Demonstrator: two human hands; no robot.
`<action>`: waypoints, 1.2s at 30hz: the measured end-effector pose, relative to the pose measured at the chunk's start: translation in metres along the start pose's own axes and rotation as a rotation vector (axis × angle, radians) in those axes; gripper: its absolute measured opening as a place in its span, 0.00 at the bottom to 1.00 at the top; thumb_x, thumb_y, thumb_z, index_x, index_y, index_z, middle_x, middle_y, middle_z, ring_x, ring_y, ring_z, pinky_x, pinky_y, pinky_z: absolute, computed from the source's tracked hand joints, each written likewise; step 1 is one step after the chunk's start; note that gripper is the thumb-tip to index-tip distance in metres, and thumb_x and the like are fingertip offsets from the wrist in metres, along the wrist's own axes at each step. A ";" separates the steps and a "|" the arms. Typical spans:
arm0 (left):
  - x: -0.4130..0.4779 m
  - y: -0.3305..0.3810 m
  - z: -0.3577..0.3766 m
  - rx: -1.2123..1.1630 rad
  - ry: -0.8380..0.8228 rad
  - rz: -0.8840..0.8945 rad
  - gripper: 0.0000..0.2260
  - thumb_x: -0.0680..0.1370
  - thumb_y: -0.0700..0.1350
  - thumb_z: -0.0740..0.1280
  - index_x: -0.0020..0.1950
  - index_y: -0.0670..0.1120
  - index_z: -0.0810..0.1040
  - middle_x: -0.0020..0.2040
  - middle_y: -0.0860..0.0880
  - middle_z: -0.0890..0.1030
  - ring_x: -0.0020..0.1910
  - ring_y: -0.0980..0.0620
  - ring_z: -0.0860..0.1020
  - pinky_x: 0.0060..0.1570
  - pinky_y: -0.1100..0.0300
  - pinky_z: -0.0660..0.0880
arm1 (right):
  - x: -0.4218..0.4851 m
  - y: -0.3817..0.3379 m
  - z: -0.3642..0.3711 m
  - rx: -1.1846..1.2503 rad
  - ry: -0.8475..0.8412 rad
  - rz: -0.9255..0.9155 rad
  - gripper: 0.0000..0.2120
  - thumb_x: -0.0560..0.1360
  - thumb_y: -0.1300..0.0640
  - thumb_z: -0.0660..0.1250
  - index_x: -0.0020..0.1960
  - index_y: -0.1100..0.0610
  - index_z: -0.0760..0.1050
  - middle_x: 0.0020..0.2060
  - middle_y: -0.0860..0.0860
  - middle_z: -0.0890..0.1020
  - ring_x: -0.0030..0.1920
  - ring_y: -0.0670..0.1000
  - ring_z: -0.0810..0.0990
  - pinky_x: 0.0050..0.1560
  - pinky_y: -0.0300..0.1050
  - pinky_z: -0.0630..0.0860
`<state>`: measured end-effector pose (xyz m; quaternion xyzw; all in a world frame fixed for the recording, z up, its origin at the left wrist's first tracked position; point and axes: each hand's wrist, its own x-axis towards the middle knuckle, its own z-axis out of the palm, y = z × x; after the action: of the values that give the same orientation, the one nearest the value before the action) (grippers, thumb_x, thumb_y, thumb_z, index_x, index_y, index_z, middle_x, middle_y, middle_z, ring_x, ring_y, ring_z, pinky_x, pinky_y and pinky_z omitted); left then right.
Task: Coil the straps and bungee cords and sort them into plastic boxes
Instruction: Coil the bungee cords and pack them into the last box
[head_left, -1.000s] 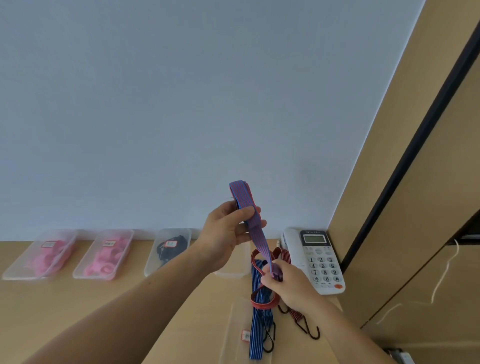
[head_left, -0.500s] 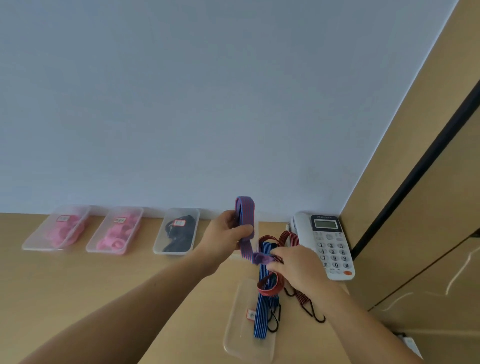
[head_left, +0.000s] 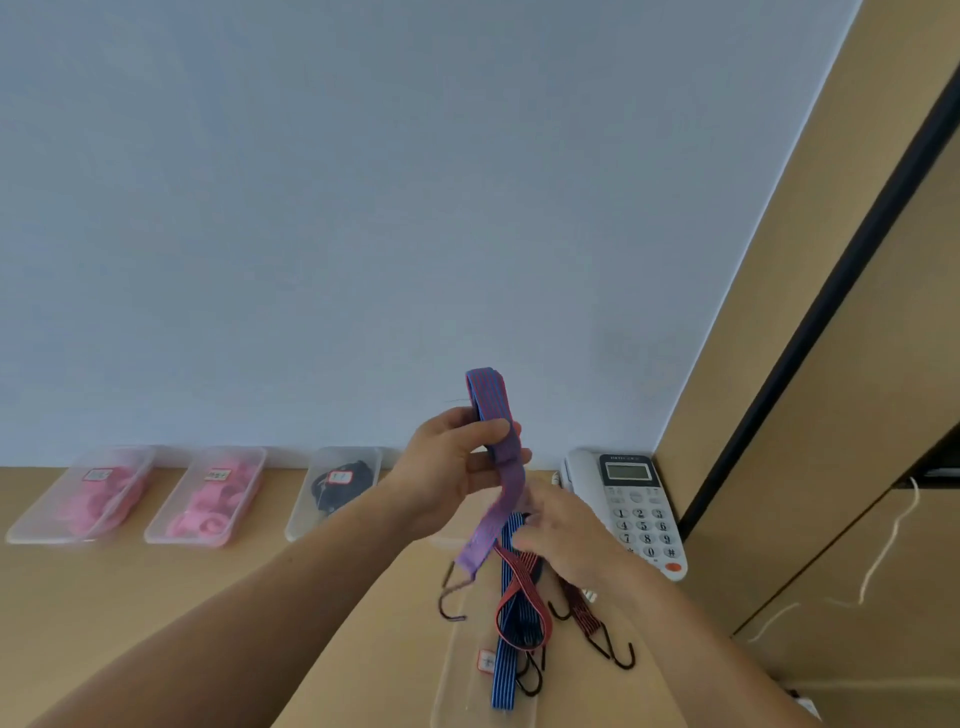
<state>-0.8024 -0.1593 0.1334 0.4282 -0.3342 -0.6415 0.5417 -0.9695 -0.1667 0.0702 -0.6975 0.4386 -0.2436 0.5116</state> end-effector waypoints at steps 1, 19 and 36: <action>-0.002 0.006 0.004 0.007 -0.024 0.002 0.07 0.79 0.36 0.66 0.56 0.37 0.76 0.48 0.42 0.84 0.48 0.38 0.85 0.47 0.47 0.78 | -0.001 -0.009 0.003 0.212 0.009 -0.060 0.17 0.66 0.60 0.63 0.54 0.61 0.79 0.47 0.52 0.85 0.51 0.47 0.81 0.56 0.46 0.76; -0.012 0.037 -0.023 0.587 -0.004 0.444 0.12 0.77 0.39 0.71 0.60 0.45 0.76 0.54 0.46 0.84 0.47 0.52 0.84 0.49 0.59 0.78 | -0.006 -0.091 0.027 0.428 0.350 0.003 0.16 0.80 0.52 0.64 0.44 0.65 0.77 0.28 0.55 0.81 0.24 0.51 0.74 0.26 0.39 0.70; -0.022 0.013 -0.036 1.399 0.050 1.162 0.22 0.72 0.31 0.72 0.66 0.41 0.78 0.66 0.45 0.79 0.47 0.48 0.84 0.40 0.57 0.82 | -0.022 -0.091 0.031 0.608 0.296 0.017 0.34 0.65 0.30 0.64 0.46 0.63 0.81 0.30 0.57 0.80 0.24 0.51 0.74 0.26 0.39 0.70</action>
<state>-0.7635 -0.1391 0.1340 0.4371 -0.7986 0.0914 0.4035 -0.9231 -0.1241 0.1457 -0.4663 0.4211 -0.4579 0.6290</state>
